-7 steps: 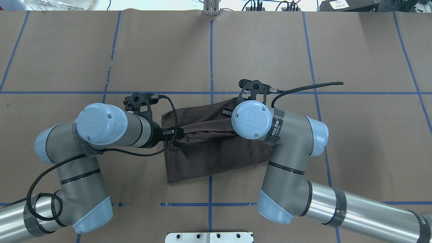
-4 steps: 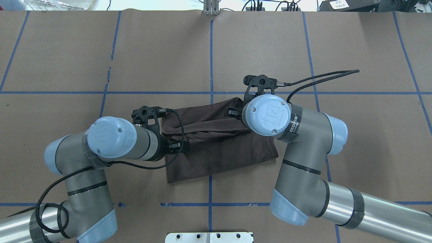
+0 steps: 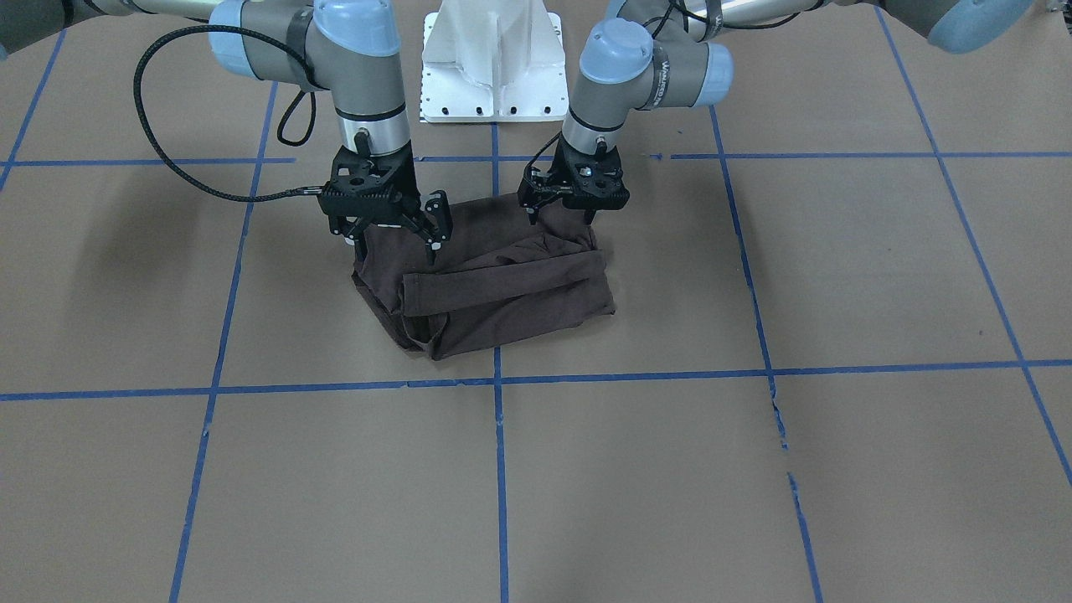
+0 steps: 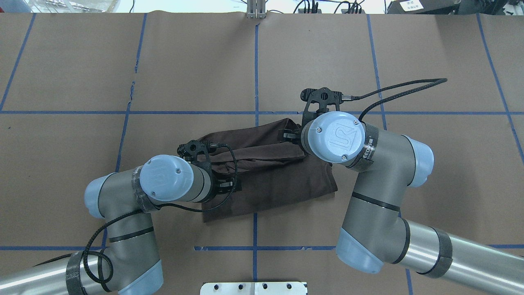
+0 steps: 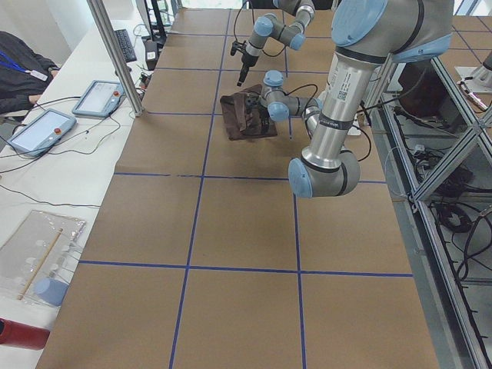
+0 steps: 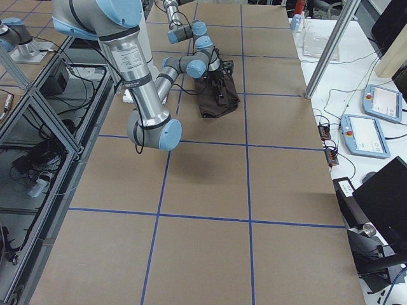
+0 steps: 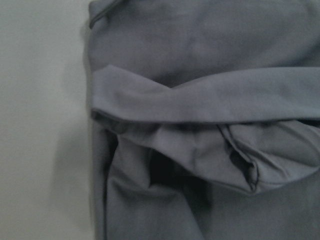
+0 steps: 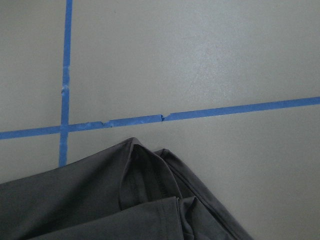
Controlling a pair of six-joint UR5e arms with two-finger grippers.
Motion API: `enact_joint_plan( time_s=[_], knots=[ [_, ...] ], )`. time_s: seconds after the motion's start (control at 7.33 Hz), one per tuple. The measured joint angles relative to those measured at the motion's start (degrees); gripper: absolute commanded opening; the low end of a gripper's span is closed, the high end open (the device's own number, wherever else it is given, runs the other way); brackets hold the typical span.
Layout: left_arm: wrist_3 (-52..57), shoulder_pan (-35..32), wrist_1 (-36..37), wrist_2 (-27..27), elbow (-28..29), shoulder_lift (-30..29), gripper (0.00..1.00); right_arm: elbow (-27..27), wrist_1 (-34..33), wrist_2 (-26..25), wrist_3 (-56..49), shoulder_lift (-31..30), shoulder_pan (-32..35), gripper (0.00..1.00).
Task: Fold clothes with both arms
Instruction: 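Open the left gripper and raise it away from the shirt while the right gripper holds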
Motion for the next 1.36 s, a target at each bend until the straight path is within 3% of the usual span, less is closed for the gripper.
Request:
enact_joint_plan(
  time_s=[0.68, 1.36],
  knots=[
    [-0.1, -3.2, 0.2, 2.8, 2.2, -1.6, 1.0, 0.1, 0.0, 0.0, 0.0, -0.5, 0.2, 1.0],
    [3.7, -11.8, -0.1, 2.5, 10.7, -5.8, 1.0, 0.5, 0.0, 0.0, 0.2, -0.6, 0.2, 1.0]
  ],
)
